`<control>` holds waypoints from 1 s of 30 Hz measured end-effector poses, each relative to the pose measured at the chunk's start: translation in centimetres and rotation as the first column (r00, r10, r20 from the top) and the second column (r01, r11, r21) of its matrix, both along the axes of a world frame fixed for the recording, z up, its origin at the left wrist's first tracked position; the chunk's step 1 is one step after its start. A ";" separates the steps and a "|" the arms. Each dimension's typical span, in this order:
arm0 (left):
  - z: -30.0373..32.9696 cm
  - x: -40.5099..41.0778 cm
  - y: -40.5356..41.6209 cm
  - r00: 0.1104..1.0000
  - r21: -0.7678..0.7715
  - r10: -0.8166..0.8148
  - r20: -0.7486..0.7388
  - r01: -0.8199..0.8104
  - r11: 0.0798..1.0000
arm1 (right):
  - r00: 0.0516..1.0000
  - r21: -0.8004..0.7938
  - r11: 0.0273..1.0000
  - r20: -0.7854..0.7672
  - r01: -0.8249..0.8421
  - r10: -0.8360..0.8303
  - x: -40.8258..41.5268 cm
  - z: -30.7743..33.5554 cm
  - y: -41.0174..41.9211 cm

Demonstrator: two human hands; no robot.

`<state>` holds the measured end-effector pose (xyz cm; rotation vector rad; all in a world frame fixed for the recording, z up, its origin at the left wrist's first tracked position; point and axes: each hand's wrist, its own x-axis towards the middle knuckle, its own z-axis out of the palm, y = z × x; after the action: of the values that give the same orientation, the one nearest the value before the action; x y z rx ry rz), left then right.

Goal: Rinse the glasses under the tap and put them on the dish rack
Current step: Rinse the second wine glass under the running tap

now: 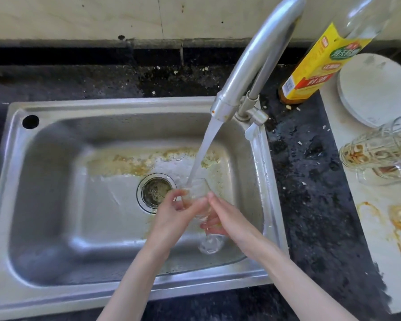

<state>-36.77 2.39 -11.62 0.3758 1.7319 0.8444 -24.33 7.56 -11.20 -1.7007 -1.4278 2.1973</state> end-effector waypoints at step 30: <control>-0.3 -1.8 -0.3 0.982 0.329 -0.090 -0.169 0.142 0.934 | 0.926 0.035 0.977 -0.328 0.211 -0.188 -1.1 -2.4 0.3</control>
<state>-38.56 2.12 -11.90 0.7850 1.6817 1.0522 -25.40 7.91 -13.61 -1.3185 -1.1794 2.1598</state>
